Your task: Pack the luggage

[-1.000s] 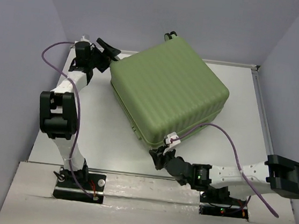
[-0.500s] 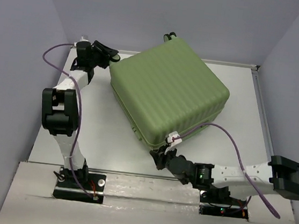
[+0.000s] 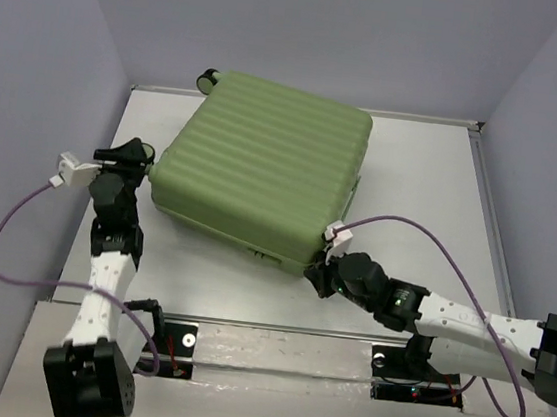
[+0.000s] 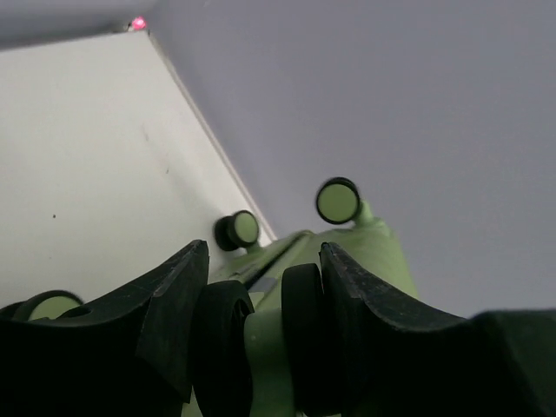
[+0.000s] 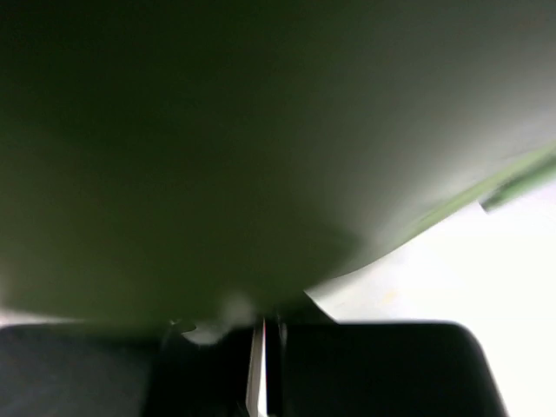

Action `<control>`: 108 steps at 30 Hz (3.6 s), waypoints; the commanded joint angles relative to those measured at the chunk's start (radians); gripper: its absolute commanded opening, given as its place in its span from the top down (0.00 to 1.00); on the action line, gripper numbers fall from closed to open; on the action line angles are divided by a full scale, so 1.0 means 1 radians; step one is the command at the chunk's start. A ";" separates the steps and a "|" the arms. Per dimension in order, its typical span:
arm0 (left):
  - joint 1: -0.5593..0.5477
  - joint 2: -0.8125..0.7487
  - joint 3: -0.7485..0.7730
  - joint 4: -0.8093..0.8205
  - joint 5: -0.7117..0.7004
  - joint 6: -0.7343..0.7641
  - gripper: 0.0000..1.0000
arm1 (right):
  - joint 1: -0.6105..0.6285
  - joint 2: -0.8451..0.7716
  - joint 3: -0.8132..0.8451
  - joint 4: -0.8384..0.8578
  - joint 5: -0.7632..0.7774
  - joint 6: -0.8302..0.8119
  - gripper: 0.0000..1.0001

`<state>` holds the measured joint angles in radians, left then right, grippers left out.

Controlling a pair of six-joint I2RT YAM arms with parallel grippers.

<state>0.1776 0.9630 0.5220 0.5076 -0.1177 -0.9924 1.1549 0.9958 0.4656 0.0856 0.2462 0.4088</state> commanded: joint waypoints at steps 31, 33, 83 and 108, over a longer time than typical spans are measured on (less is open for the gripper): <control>-0.070 -0.141 0.106 -0.336 0.298 0.207 0.94 | 0.065 0.004 0.223 0.171 -0.057 -0.022 0.93; -0.070 -0.158 0.060 -0.328 0.309 0.204 0.94 | 0.065 0.051 0.220 0.180 -0.149 0.025 0.93; -0.914 -0.166 0.019 -0.354 0.052 0.330 0.61 | 0.116 0.323 0.249 0.370 0.023 0.052 0.93; -0.710 0.132 0.650 -0.558 0.171 0.498 0.10 | 0.203 0.506 0.056 1.025 0.265 0.116 0.93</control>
<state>-0.6712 1.0744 0.9245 -0.3435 0.0952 -0.5476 1.2968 1.6123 0.5816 0.9821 0.6567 0.4767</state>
